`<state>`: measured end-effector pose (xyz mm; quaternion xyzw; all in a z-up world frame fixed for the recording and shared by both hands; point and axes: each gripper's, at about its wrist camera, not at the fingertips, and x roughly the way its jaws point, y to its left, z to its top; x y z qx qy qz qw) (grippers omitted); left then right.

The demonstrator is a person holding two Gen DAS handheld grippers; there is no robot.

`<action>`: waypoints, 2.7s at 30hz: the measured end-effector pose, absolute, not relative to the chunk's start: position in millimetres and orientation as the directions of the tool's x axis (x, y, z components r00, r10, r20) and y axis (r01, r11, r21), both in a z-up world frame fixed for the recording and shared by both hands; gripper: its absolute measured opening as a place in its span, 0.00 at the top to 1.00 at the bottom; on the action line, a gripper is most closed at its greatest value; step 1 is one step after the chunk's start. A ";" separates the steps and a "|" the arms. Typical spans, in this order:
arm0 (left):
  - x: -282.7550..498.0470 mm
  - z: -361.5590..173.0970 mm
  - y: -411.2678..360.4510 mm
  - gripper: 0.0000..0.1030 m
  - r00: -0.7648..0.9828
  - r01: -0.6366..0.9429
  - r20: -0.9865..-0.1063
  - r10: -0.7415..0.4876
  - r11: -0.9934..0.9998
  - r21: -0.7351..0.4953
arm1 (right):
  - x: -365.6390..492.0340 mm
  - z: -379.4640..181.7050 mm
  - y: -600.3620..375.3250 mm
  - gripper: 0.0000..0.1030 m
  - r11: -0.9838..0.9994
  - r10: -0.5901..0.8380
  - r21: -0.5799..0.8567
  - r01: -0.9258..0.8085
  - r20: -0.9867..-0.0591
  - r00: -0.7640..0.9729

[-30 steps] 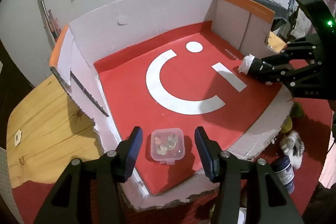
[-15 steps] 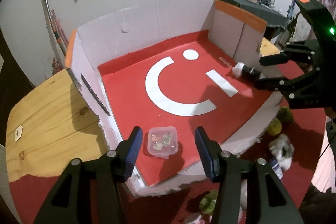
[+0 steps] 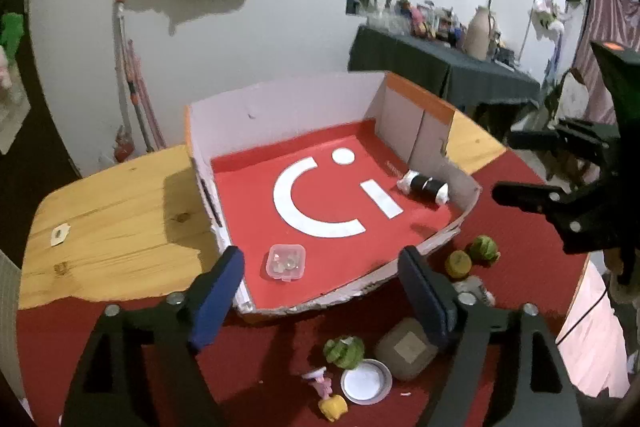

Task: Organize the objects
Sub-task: 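Withdraw both grippers from the box back toward the remaining items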

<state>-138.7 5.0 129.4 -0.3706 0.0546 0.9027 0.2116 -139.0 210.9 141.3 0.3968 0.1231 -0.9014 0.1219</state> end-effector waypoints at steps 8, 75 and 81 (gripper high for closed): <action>-96.7 146.7 -8.8 0.05 -0.729 -0.350 -0.602 0.325 -0.933 -0.081 | -90.0 162.8 213.3 0.18 -0.955 -0.139 -0.107 0.278 -0.665 -0.734; -76.9 14.1 -38.5 0.00 -0.624 -0.096 -0.780 0.046 -0.995 0.018 | -71.7 12.6 218.4 0.10 -0.993 -0.100 0.031 0.118 -0.764 -0.638; -79.9 16.0 -42.0 0.00 -0.624 -0.113 -0.779 0.065 -0.994 0.008 | -70.3 12.1 214.6 0.10 -0.991 -0.078 -0.013 0.136 -0.765 -0.639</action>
